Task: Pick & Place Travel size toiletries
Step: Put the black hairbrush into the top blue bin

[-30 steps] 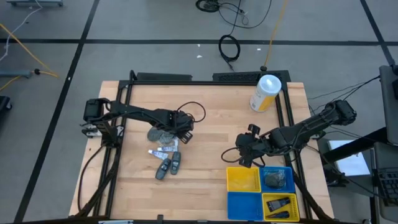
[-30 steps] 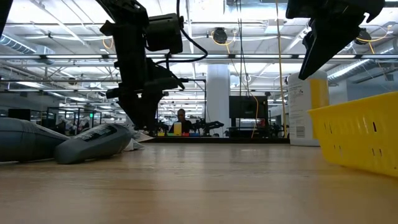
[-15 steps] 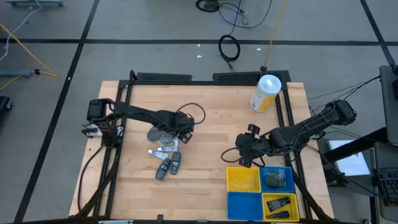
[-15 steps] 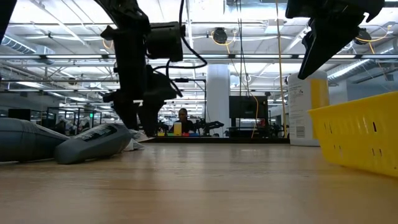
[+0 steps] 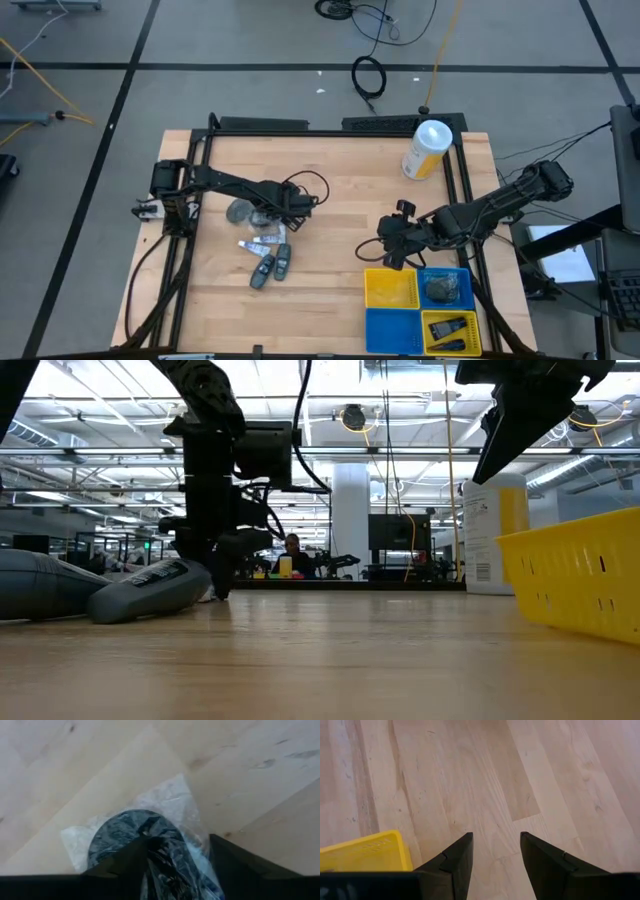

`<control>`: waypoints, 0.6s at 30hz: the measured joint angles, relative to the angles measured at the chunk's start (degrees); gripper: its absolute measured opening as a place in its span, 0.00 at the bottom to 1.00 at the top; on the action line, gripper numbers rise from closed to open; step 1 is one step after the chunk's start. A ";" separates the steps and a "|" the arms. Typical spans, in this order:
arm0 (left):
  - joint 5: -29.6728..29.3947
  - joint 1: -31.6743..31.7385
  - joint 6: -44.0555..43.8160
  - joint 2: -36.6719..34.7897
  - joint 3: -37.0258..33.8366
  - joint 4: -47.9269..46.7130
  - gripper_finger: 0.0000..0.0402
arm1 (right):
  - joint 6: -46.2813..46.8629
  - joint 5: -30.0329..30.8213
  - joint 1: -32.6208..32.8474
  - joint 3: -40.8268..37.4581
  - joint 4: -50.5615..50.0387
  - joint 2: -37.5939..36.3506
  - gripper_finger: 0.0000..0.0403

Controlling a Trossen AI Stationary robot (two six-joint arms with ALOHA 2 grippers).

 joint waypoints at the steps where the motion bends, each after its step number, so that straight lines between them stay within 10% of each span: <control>1: -0.04 0.04 -0.38 -0.01 -0.04 -0.58 0.45 | -0.07 0.00 0.00 0.00 0.25 0.00 0.39; 8: 1.06 0.01 -0.27 0.01 2.67 -4.75 0.04 | -1.97 -0.07 -0.31 0.00 1.50 0.00 0.39; 18: -6.91 -2.80 3.90 0.07 13.63 -12.32 0.00 | -2.56 -0.01 -1.11 0.00 1.52 0.00 0.39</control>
